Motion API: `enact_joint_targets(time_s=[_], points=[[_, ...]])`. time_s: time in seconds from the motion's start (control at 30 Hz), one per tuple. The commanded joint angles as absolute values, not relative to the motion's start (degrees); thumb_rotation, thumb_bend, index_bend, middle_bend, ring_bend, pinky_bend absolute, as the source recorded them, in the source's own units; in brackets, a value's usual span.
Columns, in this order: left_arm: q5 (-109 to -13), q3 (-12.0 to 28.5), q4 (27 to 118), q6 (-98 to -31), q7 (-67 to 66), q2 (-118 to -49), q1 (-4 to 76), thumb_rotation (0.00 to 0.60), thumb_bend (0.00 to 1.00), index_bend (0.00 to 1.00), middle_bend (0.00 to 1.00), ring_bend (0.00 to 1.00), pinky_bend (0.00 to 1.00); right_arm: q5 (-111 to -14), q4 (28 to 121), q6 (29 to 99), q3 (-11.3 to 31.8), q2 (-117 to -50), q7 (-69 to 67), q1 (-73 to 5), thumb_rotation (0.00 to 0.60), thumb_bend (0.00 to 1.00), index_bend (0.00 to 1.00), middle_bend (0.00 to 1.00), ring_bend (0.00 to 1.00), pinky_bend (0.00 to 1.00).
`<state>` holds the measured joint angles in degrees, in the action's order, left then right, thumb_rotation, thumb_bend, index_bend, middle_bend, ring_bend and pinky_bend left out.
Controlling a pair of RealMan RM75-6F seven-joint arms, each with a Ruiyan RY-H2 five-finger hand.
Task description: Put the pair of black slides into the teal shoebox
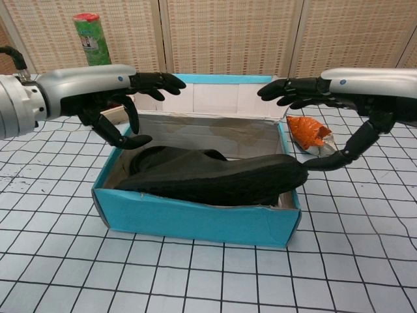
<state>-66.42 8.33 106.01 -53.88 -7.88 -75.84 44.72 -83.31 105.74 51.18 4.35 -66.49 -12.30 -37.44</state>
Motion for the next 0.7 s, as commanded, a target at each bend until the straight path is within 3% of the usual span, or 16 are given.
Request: enact_joint_targets(time_s=[0.03,0.7], points=[[-66.53,8.34,106.02,-53.81,-7.68,-75.72,44.64,0.6,0.43,0.0,0.02,0.06,0.39,-82.18,105.28,51.15,4.72,-67.91,-10.26,-37.73,0.6,0.14,0.0,0.0,0.0,0.0],[-67.78,7.5,105.12,-52.81,-5.97,-75.61,43.94,0.6,0.43,0.0,0.02,0.06,0.39,-70.32,102.34,48.99,4.84,-75.02,4.55,-39.63,0.6,0.14,0.0,0.0,0.0,0.0]])
